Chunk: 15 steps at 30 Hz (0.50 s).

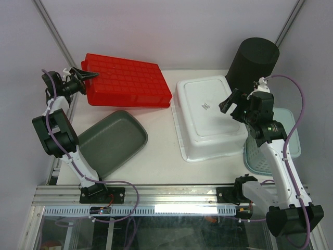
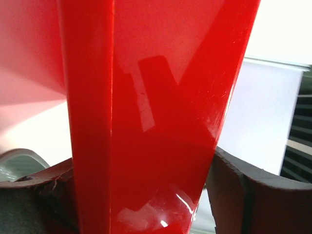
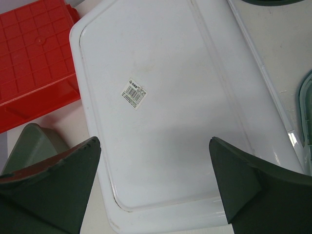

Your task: Turn the large container upside down

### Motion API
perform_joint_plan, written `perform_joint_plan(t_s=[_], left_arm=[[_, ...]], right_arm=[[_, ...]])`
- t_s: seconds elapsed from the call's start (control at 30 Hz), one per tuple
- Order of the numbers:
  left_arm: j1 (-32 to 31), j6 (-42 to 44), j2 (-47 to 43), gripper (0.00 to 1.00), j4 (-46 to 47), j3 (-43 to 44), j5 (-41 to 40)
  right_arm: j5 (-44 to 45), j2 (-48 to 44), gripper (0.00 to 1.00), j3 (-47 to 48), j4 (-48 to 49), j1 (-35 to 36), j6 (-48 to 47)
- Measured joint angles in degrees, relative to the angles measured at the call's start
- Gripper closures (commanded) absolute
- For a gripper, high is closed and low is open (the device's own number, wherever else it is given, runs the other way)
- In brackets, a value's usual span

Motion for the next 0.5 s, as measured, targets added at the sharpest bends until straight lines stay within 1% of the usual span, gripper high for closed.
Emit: perform_joint_plan(t_s=[0.07,0.1,0.23,0.3,0.37,0.5], left_arm=[[-0.02,7.65,0.31,0.19,-9.09,4.11,-2.54],[-0.02,10.54,0.31,0.15,-12.04,5.20,-3.48],[0.02,18.71,0.55,0.02,-20.55,6.60,-6.82],[0.02,22.12,1.40,0.01,-24.72,7.17,-8.72],[0.02,25.83,2.99,0.01,-29.97,8.63,-11.74],[0.02,32.15,4.35,0.01,-37.46,11.13,-17.29]], right_arm=[[0.00,-0.02,0.03,-0.02,0.00,0.00,0.04],[0.00,-0.02,0.03,-0.02,0.00,0.00,0.04],[0.00,0.00,0.03,-0.02,0.00,0.00,0.04],[0.00,-0.02,0.02,-0.02,0.00,0.00,0.02],[0.00,-0.02,0.02,-0.02,0.00,0.00,0.02],[0.04,-0.04,0.02,-0.02,0.00,0.00,0.02]])
